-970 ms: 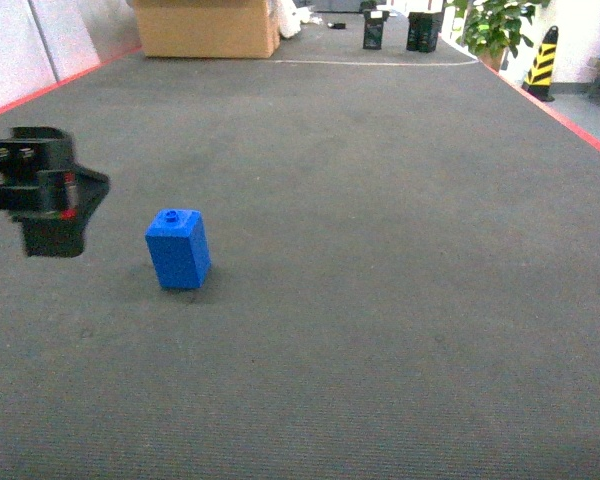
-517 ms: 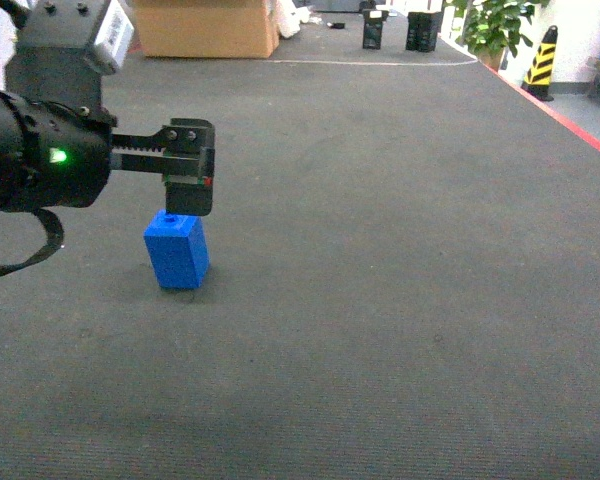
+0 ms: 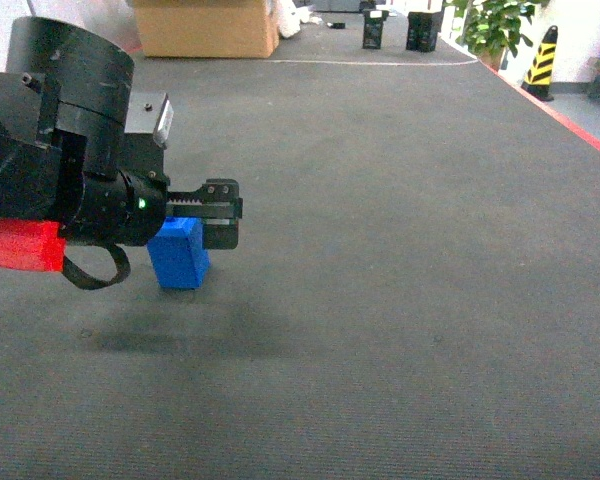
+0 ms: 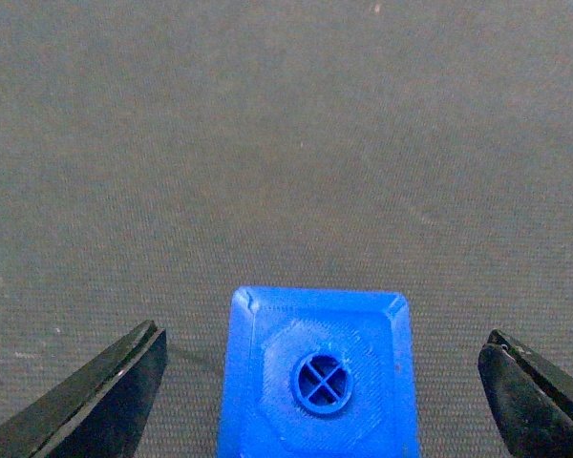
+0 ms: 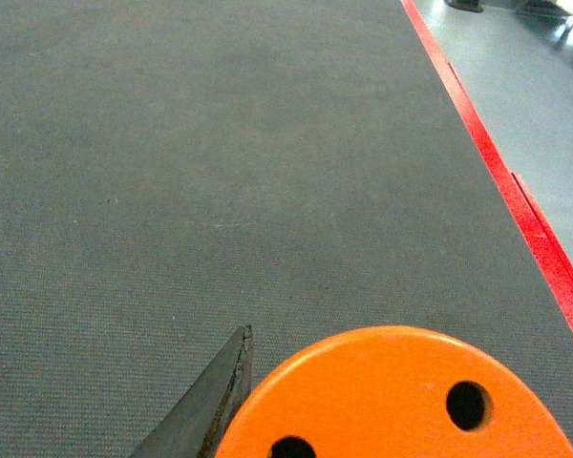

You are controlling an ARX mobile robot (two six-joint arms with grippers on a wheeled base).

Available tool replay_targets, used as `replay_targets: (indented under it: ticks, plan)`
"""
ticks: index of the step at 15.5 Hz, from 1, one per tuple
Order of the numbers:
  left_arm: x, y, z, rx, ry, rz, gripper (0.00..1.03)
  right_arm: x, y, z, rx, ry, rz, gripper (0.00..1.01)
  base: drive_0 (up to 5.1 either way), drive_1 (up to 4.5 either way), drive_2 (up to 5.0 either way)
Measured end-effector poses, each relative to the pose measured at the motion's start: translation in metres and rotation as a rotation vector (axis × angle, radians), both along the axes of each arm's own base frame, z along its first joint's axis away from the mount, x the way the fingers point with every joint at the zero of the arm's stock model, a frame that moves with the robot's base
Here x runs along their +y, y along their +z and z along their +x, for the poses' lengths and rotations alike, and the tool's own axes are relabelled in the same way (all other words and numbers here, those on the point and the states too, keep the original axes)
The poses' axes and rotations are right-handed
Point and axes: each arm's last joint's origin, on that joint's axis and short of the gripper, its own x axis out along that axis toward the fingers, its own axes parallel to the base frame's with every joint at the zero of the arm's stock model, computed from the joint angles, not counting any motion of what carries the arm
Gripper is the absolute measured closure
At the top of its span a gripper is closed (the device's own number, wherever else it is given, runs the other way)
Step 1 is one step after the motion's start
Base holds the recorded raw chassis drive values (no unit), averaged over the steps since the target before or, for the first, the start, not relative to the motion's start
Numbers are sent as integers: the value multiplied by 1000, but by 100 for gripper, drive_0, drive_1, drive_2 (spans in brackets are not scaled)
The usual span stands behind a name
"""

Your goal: Sort blue parts and orange caps into right shelf containers

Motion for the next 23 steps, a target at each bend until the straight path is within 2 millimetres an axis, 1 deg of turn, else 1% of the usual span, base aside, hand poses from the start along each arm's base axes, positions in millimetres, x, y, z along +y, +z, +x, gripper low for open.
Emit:
replay_targets:
  ticks: [2,4,6,7,8,10,11,12,13,14,15,16,17,18,19,23]
  plan:
    - [0,-9,2,29,10,4,6,0,0,0,0,0,0,58,0,0,0]
    - [0,-17,2,51,7,7,28,0,0,0,-1,0,0,58,0,0,0]
    - [1,-17,2,46,4,-1,40,0,0,0,0,0,0,58,0,0,0]
    - [2,-15,2,31,3,-7,50,0,0,0,0,0,0,58,0,0,0]
    - [5,-14,0,33,-3,-15,56,0,0,0,0,0,0,58,0,0,0]
    - [12,-3,-20,-1,-26,-32,58,0,0,0,0,0,0,58,0,0,0]
    - [18,12,-34,-38,-50,-54,58,0,0,0,0,0,0,58,0,0,0]
    - [29,34,-56,-115,-78,-63,58,0,0,0,0,0,0,58,0,0,0]
    - [55,57,-93,-214,-89,-62,58,0,0,0,0,0,0,58,0,0,0]
    - [82,62,-121,-245,-54,-60,58,0,0,0,0,0,0,58,0,0,0]
    - [105,59,-148,-244,16,-45,58,0,0,0,0,0,0,58,0,0,0]
    - [119,53,-176,-246,97,-1,58,0,0,0,0,0,0,58,0,0,0]
    - [118,52,-196,-277,100,13,58,0,0,0,0,0,0,58,0,0,0]
    - [114,60,-199,-334,62,19,58,0,0,0,-1,4,1,58,0,0,0]
    - [113,68,-196,-364,44,20,58,0,0,0,2,1,1,58,0,0,0]
    - [114,65,-195,-343,45,34,58,0,0,0,0,0,0,58,0,0,0]
